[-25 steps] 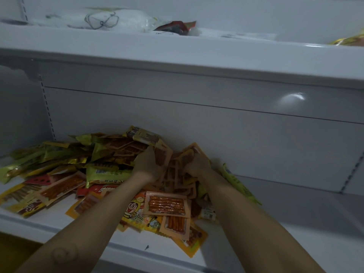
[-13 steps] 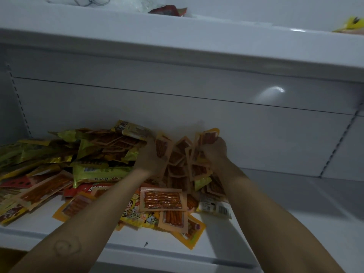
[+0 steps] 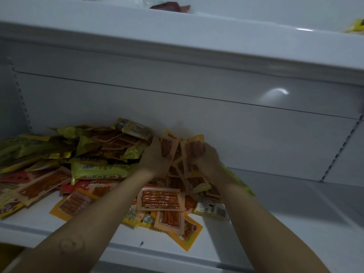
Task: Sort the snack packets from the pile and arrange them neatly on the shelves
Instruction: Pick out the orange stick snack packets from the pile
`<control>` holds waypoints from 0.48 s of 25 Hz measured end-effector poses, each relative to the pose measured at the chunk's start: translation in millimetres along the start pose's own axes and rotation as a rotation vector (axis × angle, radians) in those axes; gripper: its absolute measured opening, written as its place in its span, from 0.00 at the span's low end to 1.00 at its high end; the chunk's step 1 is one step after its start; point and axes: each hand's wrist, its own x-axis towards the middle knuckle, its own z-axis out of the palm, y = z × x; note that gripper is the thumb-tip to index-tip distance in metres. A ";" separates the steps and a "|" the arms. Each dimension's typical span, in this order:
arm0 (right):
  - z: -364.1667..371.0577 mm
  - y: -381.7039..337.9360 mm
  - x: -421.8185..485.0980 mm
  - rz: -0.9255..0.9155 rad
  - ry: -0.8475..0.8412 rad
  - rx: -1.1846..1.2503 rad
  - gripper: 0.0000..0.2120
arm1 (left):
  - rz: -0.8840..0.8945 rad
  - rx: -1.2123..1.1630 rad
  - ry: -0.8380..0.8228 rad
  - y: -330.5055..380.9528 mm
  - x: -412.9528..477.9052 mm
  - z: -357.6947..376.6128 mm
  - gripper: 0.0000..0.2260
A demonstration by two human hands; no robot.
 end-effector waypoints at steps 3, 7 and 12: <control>13.0 7.9 -0.1 -0.208 -0.150 -0.258 0.11 | -0.024 -0.003 -0.006 -2.6 -3.3 2.7 0.20; 26.2 17.7 -3.8 -0.264 -0.168 -0.365 0.17 | -0.042 -0.010 0.021 -10.7 -3.1 3.0 0.24; 14.3 11.2 9.1 -0.076 -0.019 -0.189 0.11 | -0.043 -0.061 0.027 -12.6 1.4 -0.1 0.25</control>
